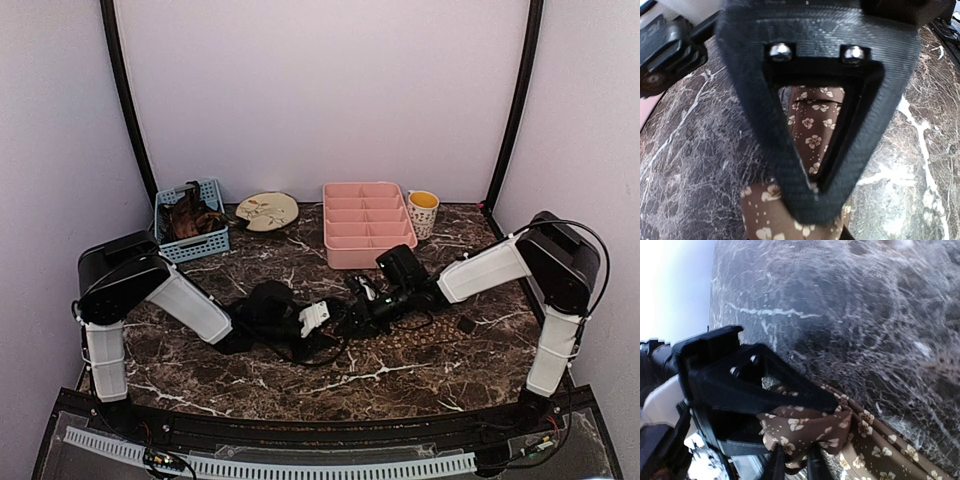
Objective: Roll the ties
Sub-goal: Roll the tie at the center of the board.
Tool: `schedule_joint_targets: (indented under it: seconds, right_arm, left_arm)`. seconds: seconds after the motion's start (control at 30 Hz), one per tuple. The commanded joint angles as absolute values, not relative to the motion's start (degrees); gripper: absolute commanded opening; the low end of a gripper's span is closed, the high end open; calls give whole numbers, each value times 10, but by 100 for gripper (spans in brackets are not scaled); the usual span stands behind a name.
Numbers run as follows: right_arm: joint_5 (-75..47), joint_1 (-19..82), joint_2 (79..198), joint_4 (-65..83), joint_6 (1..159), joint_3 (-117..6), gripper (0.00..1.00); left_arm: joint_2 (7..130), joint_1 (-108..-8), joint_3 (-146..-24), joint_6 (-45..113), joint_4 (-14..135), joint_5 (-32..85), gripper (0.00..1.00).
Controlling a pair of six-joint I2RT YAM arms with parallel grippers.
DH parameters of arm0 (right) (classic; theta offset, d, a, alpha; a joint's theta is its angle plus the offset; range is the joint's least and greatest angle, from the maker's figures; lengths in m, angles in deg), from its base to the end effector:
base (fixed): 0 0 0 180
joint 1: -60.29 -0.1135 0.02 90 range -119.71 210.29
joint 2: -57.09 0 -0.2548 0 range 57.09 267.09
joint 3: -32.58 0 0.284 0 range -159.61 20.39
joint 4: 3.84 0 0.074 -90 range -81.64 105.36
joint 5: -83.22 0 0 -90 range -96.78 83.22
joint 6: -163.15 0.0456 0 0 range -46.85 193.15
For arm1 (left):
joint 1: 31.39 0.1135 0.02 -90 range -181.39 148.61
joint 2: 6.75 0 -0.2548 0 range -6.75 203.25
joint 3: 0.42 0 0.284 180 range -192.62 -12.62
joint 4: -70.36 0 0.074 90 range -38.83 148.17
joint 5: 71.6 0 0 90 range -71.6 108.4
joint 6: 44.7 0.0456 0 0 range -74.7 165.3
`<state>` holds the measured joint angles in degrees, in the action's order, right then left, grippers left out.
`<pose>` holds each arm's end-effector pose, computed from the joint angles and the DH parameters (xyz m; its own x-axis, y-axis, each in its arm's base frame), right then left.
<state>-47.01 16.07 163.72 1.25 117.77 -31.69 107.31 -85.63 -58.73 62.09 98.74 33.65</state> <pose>0.2492 0.2836 0.0861 -0.9696 -0.1953 -0.1471 -0.2309 0.5335 0.8136 0.2173 -0.3223 0.0572 0.0084 0.4653 -0.8851 0.9578 0.2505 0.1408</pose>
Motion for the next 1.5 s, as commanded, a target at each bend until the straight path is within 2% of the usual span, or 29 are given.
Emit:
schedule_joint_targets:
  seconds: [0.0,0.07,0.27,0.33,0.67,0.93,1.13,1.23,1.37,1.43,1.47]
  right_arm:
    - [-440,153,1649,15,1178,-318,0]
    - [-447,154,1650,10,1180,-307,0]
    - [-461,166,1643,-19,1190,-262,0]
    - [-466,174,1641,-26,1190,-249,0]
    - [-490,213,1656,-34,1172,-218,0]
    - [-497,218,1665,-22,1162,-226,0]
    - [-498,218,1661,-6,1155,-235,0]
    - [-501,218,1659,-2,1153,-240,0]
    - [-503,218,1651,2,1152,-243,0]
    - [-505,218,1642,5,1148,-246,0]
    - [-504,218,1635,7,1144,-247,4]
  left_arm:
    - [1092,-856,-572,628,882,322,28]
    - [1091,-856,-570,622,889,330,32]
    - [1084,-855,-553,606,951,352,59]
    - [1080,-854,-546,604,981,361,63]
    - [1113,-852,-506,606,1183,397,71]
    - [1154,-852,-553,634,1211,438,75]
    - [1166,-852,-579,687,1184,451,75]
    - [1166,-852,-590,712,1159,464,71]
    - [1166,-852,-601,738,1117,486,60]
    - [1166,-851,-602,739,1099,491,50]
    - [1165,-851,-598,731,1098,492,43]
